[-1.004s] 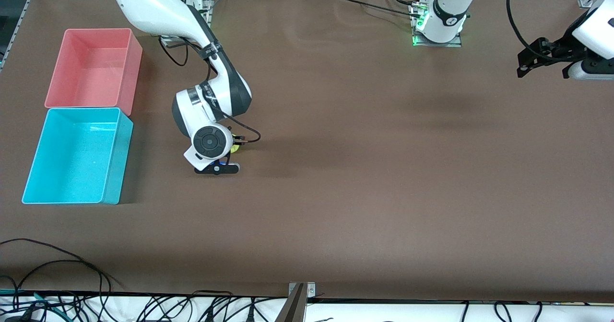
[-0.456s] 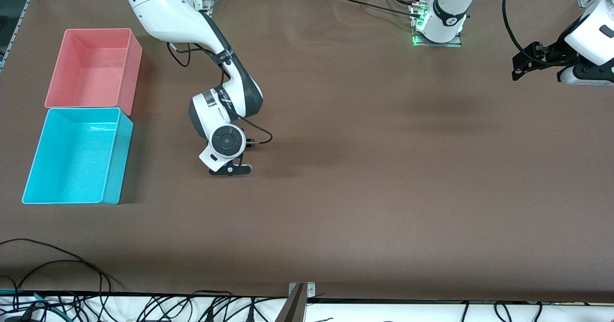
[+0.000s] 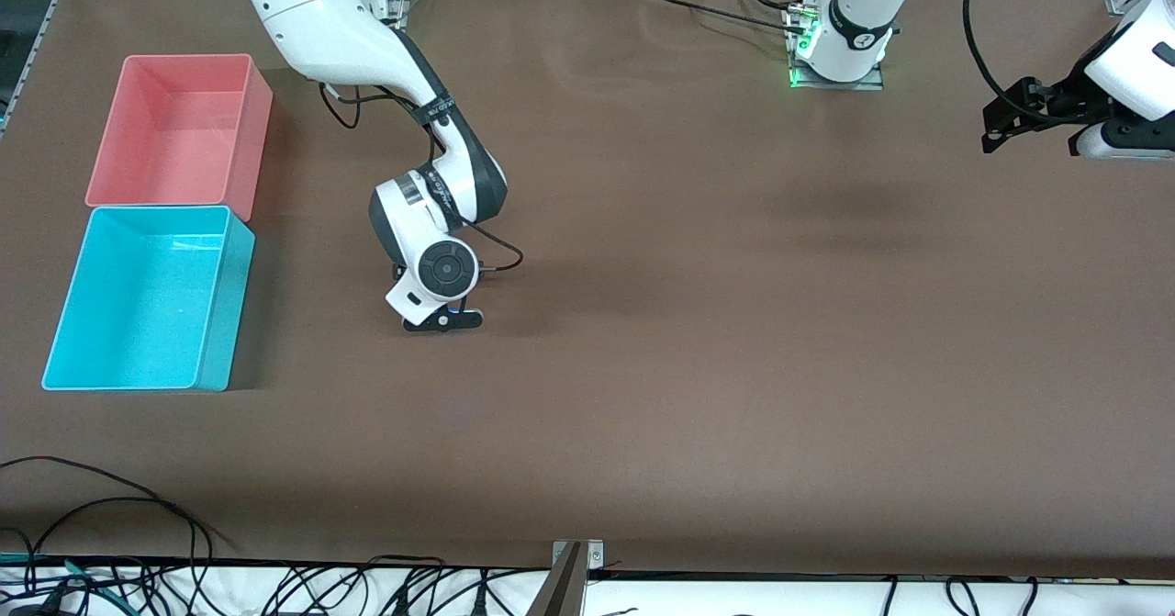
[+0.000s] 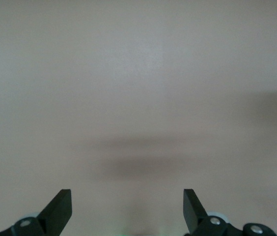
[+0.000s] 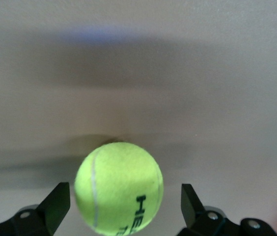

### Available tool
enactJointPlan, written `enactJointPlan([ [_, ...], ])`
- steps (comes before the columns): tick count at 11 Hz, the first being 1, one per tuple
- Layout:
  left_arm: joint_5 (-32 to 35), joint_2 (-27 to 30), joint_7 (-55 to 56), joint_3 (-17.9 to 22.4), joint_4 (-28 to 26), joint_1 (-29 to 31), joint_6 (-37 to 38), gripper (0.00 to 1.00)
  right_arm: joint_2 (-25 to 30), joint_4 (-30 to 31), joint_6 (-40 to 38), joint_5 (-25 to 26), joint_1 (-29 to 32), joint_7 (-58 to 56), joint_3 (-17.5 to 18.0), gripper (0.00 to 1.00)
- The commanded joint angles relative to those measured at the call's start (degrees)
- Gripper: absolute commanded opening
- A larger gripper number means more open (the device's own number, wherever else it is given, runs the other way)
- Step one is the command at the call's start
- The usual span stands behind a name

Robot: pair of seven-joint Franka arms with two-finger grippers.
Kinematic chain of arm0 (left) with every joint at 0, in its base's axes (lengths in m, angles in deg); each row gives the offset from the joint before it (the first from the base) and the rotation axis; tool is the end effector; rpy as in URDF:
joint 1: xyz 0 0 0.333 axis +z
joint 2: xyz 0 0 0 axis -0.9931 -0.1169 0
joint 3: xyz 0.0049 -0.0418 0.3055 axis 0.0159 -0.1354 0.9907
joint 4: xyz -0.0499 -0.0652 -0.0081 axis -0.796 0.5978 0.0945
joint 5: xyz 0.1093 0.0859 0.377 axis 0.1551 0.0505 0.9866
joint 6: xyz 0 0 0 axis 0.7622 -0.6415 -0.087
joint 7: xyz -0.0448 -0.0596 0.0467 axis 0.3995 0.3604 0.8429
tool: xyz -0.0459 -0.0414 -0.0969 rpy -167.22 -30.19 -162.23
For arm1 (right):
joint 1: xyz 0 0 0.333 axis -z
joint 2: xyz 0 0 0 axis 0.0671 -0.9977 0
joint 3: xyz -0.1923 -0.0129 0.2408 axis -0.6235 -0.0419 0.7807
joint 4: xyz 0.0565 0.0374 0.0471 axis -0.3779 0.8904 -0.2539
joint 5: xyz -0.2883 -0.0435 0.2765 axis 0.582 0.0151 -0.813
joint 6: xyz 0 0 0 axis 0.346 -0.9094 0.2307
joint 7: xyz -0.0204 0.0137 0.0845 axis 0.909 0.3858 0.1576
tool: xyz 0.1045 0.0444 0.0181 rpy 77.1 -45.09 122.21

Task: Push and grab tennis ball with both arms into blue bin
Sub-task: 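Close the right gripper on the tennis ball and lift it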

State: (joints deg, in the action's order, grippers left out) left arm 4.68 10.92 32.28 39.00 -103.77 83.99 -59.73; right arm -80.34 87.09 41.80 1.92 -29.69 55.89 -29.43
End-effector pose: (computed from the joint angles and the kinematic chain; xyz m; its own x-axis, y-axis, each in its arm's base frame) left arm 0.5346 -0.0371 0.6261 0.9978 -0.0322 -0.0578 -0.0341 -0.9989 -0.0326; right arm 0.5716 0.3036 0.1672 0.9460 0.0466 -0.3210 0.1431 -0.9481 0.2841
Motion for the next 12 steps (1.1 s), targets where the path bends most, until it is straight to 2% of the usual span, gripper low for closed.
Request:
enactJointPlan([
  [1, -0.8, -0.9, 0.6, 0.5, 2.1, -0.5, 1.6, 1.00, -1.1, 0.2, -0.1, 3.2, -0.9, 0.9, -0.5, 0.91],
  [2, -0.9, -1.0, 0.5, 0.5, 2.1, -0.4, 1.6, 1.00, -1.1, 0.2, -0.2, 3.0, -0.9, 1.0, -0.5, 0.74],
  [4, -0.8, -1.0, 0.4, 0.5, 2.1, -0.2, 1.6, 1.00, -1.1, 0.1, -0.3, 2.4, -0.9, 2.0, -0.5, 0.34],
  [5, -0.8, -0.9, 0.4, 0.5, 2.1, -0.1, 1.7, 1.00, -1.1, -0.1, -0.3, 2.3, -0.8, 2.0, -0.5, 0.28],
  [7, -0.8, -1.0, 0.4, 0.6, 2.2, -0.1, 1.7, 1.00, -0.3, -1.0, -1.1, 2.2, -0.6, 1.3, -0.6, 0.28],
  [10, -0.8, -1.0, 0.4, 0.6, 2.2, -0.1, 1.7, 1.00, 0.4, -9.8, -11.4, 0.2, 3.1, -0.8, -1.0, 0.29],
  [12, -0.8, -1.0, 0.3, 0.7, 2.2, -0.1, 1.7, 1.00, 2.8, -15.8, -19.6, -3.4, 8.1, -6.6, -1.1, 0.29],
])
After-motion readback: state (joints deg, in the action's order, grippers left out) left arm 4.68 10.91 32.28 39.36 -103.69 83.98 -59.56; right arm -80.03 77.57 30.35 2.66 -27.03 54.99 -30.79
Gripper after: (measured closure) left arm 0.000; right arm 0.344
